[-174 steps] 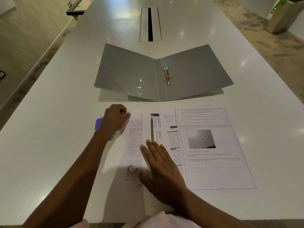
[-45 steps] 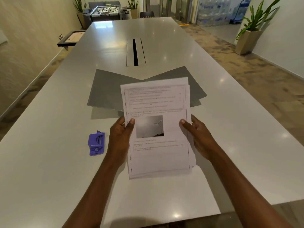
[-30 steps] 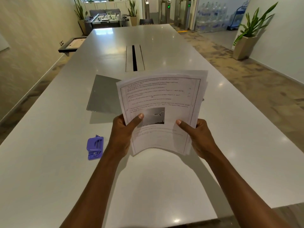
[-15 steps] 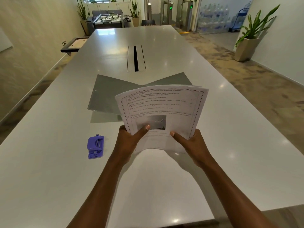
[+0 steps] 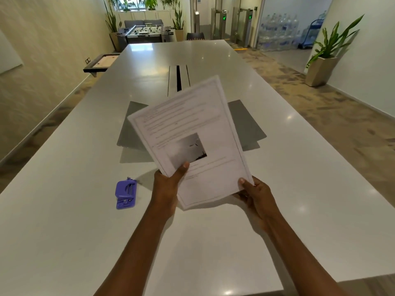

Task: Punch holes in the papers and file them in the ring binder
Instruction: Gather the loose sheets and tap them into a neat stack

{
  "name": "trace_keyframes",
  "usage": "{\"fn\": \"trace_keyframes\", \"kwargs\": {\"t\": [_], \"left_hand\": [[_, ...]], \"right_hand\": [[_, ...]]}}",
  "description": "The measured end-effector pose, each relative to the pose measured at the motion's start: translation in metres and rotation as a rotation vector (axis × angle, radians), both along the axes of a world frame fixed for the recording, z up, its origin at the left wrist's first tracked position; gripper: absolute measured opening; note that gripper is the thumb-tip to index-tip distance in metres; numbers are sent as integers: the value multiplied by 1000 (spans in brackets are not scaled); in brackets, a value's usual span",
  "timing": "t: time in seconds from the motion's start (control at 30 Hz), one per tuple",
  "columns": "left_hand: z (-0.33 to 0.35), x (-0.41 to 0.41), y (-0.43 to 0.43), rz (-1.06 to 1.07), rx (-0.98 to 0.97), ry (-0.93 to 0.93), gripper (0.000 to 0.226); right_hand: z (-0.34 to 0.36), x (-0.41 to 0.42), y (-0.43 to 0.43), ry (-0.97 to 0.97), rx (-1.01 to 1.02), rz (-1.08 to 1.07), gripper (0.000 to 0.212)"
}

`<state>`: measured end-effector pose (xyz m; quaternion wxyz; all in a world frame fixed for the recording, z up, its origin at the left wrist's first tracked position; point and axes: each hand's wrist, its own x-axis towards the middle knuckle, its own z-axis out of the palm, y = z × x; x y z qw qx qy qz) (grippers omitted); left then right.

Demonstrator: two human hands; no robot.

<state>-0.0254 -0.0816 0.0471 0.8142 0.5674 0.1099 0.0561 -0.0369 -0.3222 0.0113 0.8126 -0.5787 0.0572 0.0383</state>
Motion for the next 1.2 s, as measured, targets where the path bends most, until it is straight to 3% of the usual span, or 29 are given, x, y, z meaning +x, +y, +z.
{"fn": "trace_keyframes", "kwargs": {"t": [0.13, 0.23, 0.33, 0.47, 0.63, 0.73, 0.8, 0.97, 1.13, 1.2], "left_hand": [[3, -3, -20, -12, -222, 20, 52], [4, -6, -39, 16, -274, 55, 29], [3, -9, -50, 43, -295, 91, 22], [-1, -10, -44, 24, -295, 88, 40], [6, 2, 22, -27, -315, 6, 41], [16, 9, 75, -174, -359, 96, 64], [20, 12, 95, -310, -303, 118, 68], [19, 19, 88, -427, 60, 128, 40], [12, 21, 68, -340, 320, 23, 41], [4, 21, 60, -272, 392, -10, 31]], "right_hand": [[3, -9, 34, 26, 301, 52, 35], [7, -15, 56, 11, 370, 53, 41], [3, -10, 59, 25, 234, -48, 34], [2, -2, 48, 38, 50, -101, 33], [15, 5, 7, -5, -140, -63, 15], [23, 7, -18, -35, -246, -16, 20], [29, 8, -29, -46, -303, 38, 19], [39, 8, -34, -98, -400, 103, 14], [30, 10, -32, -136, -428, -8, 15], [22, 9, -31, -146, -401, -60, 19]]}}
